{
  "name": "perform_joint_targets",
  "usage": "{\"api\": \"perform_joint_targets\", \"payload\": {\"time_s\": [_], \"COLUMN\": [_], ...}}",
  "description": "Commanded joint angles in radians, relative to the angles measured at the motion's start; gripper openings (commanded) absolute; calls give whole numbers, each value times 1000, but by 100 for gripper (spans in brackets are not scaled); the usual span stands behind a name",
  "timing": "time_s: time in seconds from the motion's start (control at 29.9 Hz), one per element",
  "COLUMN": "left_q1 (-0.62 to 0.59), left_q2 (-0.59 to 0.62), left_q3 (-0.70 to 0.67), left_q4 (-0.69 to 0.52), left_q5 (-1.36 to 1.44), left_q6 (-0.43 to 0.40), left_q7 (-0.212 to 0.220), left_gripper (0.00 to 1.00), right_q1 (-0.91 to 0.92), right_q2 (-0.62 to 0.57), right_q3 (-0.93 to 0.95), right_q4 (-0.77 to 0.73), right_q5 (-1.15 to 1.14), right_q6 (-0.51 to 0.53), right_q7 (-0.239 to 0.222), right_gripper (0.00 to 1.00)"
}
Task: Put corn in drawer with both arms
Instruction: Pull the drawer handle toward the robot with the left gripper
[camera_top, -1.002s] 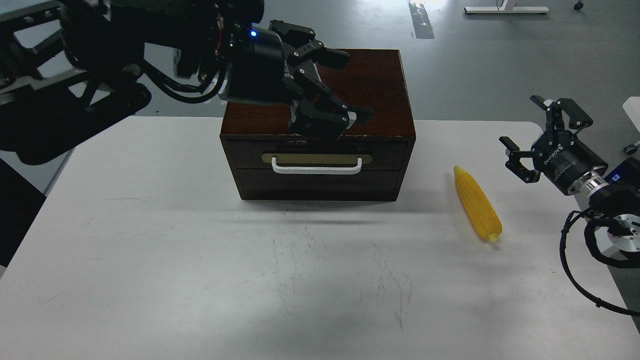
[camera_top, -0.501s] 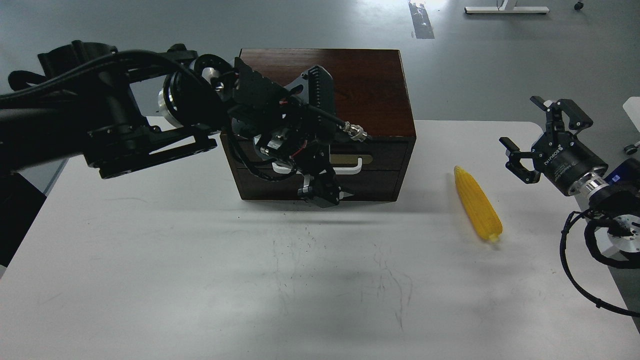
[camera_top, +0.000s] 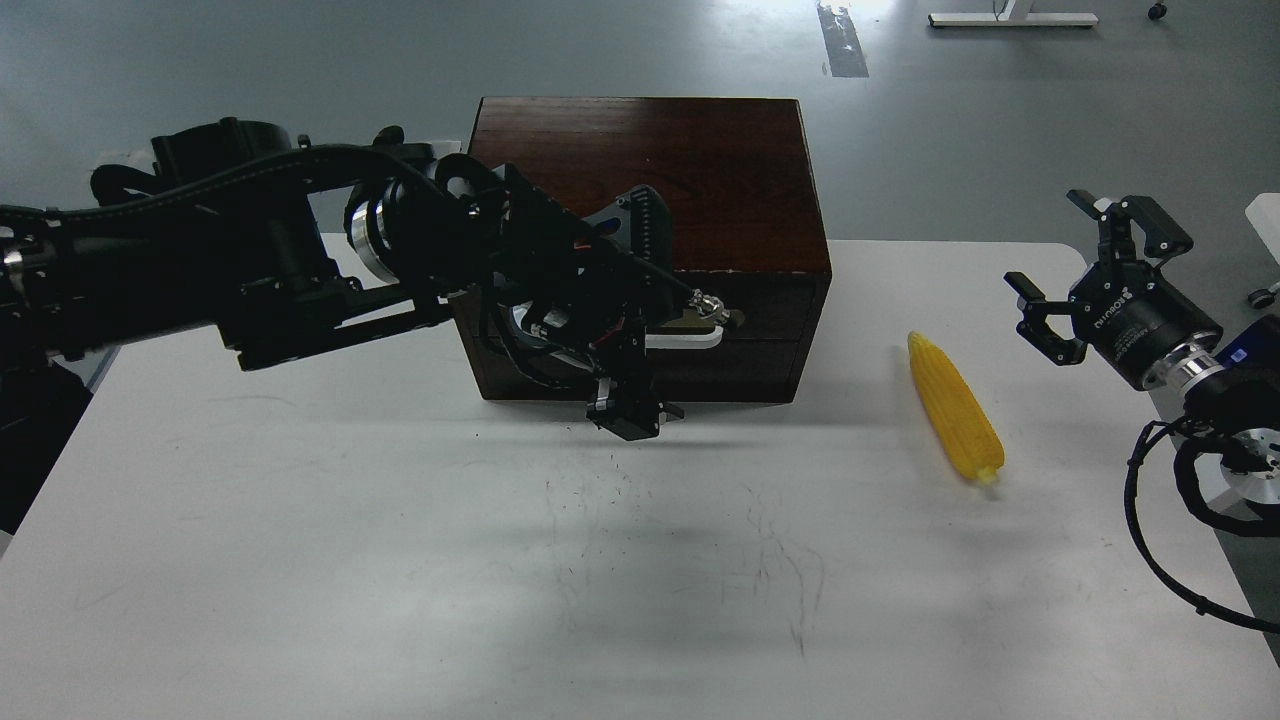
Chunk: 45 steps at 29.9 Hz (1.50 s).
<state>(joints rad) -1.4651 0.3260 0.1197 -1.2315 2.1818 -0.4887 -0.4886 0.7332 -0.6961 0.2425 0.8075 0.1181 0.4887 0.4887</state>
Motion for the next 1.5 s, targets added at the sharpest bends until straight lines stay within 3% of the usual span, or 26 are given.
{"api": "perform_joint_targets", "payload": {"time_s": [0.0,1.47], "left_q1": [6,42], "left_q2": [-2,-1], "left_q3": [17,31], "left_q4": [17,12], "left_q5": [0,0], "left_q6": [0,0], "left_q7": [0,0], "left_gripper": [99,99], "right_q1": [0,-1], "right_q2": [0,-19], "right_q3": [0,11], "right_q4": [1,1], "right_q5": [0,0], "right_q6": [0,0], "right_q7": [0,0], "right_gripper": [100,100]}}
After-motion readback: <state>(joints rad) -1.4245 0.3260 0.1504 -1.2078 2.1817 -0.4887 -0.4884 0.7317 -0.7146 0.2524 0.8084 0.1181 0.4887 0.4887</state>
